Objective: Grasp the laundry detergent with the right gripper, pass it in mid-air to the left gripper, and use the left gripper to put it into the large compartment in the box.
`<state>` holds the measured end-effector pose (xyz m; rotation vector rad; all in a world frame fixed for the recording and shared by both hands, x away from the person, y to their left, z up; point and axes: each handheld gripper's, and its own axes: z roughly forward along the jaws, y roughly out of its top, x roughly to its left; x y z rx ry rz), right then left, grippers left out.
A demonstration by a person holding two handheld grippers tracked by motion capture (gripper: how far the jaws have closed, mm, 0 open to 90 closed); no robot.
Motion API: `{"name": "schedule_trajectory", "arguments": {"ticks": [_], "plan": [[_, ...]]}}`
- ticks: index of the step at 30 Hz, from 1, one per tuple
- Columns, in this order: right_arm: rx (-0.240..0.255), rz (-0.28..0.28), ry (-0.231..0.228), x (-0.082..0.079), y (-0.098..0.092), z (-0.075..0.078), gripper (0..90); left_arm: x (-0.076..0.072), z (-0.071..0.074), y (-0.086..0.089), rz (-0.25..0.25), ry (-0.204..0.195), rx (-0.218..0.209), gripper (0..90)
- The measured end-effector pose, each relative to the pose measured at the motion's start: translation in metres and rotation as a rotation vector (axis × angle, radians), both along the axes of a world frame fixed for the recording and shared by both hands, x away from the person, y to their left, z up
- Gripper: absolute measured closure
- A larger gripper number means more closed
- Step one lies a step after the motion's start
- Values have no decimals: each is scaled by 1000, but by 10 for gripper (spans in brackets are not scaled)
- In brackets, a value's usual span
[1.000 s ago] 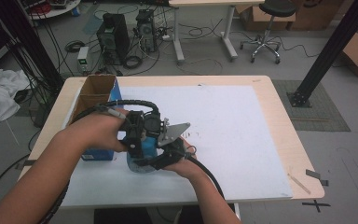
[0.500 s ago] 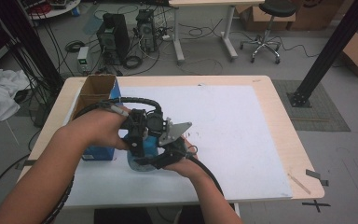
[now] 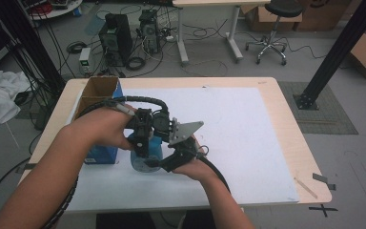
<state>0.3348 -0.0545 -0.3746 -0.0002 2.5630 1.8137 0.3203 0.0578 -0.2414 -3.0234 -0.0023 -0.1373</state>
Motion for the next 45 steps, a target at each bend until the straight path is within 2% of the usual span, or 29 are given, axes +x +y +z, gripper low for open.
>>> {"name": "schedule_trajectory", "arguments": {"ticks": [3, 5, 8, 10, 12, 14, 17, 22, 25, 30, 33, 35, 39, 42, 45], "plan": [[-19, -1, 13, 1, -4, 1, 260, 1, 1, -1, -8, 1, 6, 384], [-43, -5, 5, 3, -7, 2, 240, 0, 2, -1, -10, 5, 3, 384], [-70, -25, 31, 3, -11, 4, 185, -1, 3, -2, -11, 6, -2, 383], [-93, -45, 27, 3, -15, 6, 153, 0, 4, -2, -13, 8, 2, 384], [-108, -44, 32, 4, -19, 9, 154, 0, 5, -1, -12, 3, -5, 383], [-134, -45, 17, 5, -23, 12, 146, 0, 7, -1, -7, 4, -3, 383], [-185, -55, 15, 6, -29, 17, 127, 1, 9, 0, 2, 4, -4, 383], [-276, -98, 5, 10, -44, 29, 24, 2, 15, 0, 20, -9, -7, 383], [-345, -115, 0, 14, -52, 37, 0, 4, 19, 0, 38, -10, -4, 383], [-450, -112, -4, 17, -63, 50, 0, 9, 28, -1, 80, -5, -5, 382], [-512, -110, -4, 20, -69, 56, 0, 12, 36, -1, 119, -6, -6, 382], [-556, -107, 0, 21, -72, 59, 0, 15, 43, 0, 169, 0, -11, 382], [-658, -108, -1, 24, -79, 61, 0, 22, 58, 4, 310, -2, -23, 381], [-735, -104, 4, 26, -84, 62, 0, 29, 68, 8, 421, -28, -42, 382], [-791, -101, 7, 28, -87, 63, 0, 34, 79, 16, 526, -44, -68, 382]]}}
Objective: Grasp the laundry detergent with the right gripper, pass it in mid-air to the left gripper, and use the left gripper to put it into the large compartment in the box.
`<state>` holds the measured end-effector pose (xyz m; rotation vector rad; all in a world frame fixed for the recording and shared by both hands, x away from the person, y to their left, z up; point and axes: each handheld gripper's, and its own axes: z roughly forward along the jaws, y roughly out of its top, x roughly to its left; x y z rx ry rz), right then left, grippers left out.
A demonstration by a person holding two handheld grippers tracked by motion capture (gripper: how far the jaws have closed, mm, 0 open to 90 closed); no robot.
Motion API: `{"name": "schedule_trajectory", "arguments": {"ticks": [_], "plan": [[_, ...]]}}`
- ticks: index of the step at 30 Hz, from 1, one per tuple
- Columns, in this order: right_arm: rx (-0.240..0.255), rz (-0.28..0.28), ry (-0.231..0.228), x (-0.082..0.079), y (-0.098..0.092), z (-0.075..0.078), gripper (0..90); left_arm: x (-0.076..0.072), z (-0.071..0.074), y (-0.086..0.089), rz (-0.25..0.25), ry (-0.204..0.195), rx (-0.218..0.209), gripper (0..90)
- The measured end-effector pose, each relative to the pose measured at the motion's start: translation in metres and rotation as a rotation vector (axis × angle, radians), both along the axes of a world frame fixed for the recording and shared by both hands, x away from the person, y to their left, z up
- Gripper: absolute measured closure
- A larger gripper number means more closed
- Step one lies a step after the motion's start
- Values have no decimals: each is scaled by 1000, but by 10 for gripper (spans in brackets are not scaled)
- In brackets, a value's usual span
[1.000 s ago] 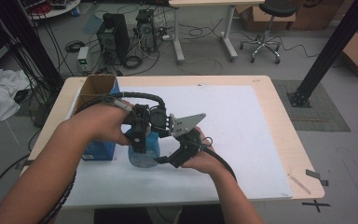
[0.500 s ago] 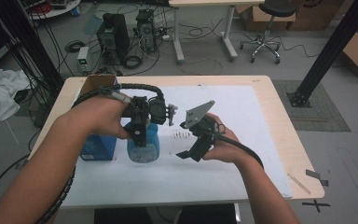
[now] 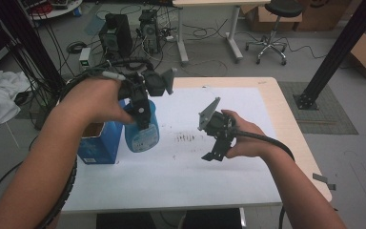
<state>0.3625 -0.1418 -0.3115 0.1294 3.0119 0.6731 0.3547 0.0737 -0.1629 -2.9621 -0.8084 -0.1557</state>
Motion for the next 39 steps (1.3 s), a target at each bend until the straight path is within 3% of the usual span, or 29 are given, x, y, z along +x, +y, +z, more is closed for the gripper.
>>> {"name": "schedule_trajectory", "arguments": {"ticks": [8, 13, 21, 31, 35, 39], "plan": [[-75, 8, -1, 1, -7, 7, 0, 10, 30, 21, 217, 7, -42, 382], [-121, 26, 1, 0, -8, 8, 0, 13, 50, 36, 360, -10, -61, 382], [-143, 35, 1, 1, -9, 9, 0, 22, 75, 62, 551, -3, -74, 383], [-154, 43, -5, 3, -10, 13, 0, 31, 100, 90, 692, -18, -86, 382], [-152, 42, -7, 1, -10, 15, 0, 36, 100, 104, 752, -14, -107, 382], [-153, 43, -9, 0, -12, 16, 0, 41, 91, 120, 799, 1, -100, 382]]}}
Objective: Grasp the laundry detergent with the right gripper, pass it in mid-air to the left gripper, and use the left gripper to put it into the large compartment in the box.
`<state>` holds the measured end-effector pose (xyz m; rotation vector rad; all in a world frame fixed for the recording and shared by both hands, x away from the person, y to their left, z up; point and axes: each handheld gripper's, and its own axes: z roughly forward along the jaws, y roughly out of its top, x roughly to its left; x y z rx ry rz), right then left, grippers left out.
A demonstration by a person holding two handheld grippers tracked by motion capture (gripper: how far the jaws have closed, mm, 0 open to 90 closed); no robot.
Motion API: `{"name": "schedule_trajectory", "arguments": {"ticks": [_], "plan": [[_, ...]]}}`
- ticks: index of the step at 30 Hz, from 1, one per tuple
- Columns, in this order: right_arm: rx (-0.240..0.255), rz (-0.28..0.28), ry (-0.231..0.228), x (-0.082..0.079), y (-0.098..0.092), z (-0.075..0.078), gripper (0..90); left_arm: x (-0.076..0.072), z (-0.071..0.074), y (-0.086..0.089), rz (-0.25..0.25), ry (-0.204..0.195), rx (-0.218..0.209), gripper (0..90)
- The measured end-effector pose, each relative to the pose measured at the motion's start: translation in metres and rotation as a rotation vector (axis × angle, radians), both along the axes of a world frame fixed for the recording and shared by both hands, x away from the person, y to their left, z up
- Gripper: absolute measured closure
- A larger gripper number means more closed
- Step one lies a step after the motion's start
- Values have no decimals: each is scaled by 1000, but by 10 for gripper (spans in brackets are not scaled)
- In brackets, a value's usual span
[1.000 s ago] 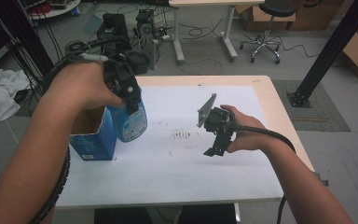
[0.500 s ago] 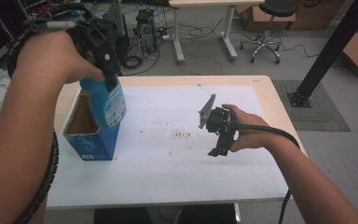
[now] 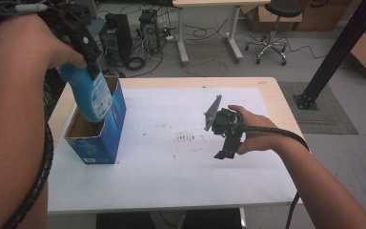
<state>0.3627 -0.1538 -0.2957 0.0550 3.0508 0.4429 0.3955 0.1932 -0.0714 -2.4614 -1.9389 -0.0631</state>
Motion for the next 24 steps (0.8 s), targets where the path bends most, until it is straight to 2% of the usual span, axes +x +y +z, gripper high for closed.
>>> {"name": "schedule_trajectory", "arguments": {"ticks": [5, 13, 17, 24], "plan": [[5, -7, 0, 0, -3, 0, 0, 7, -17, 20, 47, 12, 3, 382], [2, -7, 6, 1, -2, -2, 0, 18, -48, 44, 120, -1, -4, 382], [6, -4, 3, 1, -1, -2, 0, 22, -66, 51, 148, -8, -4, 382], [7, 0, 2, 1, 2, -2, 0, 28, -100, 56, 155, 9, -5, 382]]}}
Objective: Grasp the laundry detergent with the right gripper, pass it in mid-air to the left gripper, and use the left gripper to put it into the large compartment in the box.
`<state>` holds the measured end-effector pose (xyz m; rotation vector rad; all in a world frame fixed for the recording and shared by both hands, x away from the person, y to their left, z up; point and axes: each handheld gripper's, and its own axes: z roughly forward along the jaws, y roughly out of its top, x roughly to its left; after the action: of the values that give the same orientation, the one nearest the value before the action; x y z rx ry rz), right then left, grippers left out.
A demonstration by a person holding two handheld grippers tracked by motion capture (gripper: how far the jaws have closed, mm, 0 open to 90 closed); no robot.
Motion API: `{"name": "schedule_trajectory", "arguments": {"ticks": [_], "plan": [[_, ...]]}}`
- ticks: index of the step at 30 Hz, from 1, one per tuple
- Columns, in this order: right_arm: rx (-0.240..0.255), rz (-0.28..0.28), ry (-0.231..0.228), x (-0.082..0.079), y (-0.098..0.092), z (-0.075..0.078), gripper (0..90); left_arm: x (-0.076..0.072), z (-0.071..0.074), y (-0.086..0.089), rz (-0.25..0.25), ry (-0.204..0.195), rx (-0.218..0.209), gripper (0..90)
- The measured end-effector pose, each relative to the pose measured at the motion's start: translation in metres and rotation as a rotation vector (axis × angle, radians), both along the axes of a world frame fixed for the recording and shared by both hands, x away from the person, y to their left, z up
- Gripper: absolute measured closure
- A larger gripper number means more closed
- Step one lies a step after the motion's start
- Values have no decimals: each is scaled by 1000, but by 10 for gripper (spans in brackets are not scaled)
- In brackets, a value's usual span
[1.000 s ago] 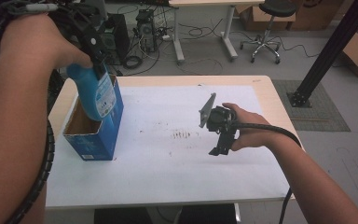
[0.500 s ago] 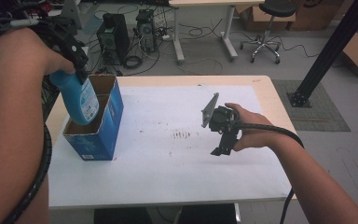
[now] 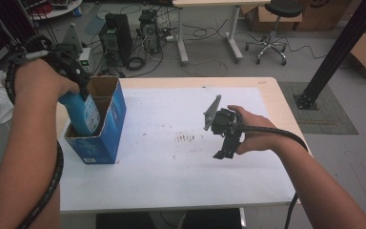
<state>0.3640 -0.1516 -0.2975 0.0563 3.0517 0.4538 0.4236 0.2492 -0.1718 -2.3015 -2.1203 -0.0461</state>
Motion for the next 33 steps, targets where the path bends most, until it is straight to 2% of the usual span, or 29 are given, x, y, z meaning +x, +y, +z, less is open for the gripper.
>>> {"name": "schedule_trajectory", "arguments": {"ticks": [11, 19, 33], "plan": [[-2, -1, 6, 1, 0, -3, 0, 7, -50, -6, -10, 5, 8, 382], [3, -5, 8, 1, -4, -4, 0, 12, -83, -13, -27, 29, 35, 383], [5, -13, 6, -1, -7, -3, 3, 19, -116, -9, -31, 45, 26, 383]]}}
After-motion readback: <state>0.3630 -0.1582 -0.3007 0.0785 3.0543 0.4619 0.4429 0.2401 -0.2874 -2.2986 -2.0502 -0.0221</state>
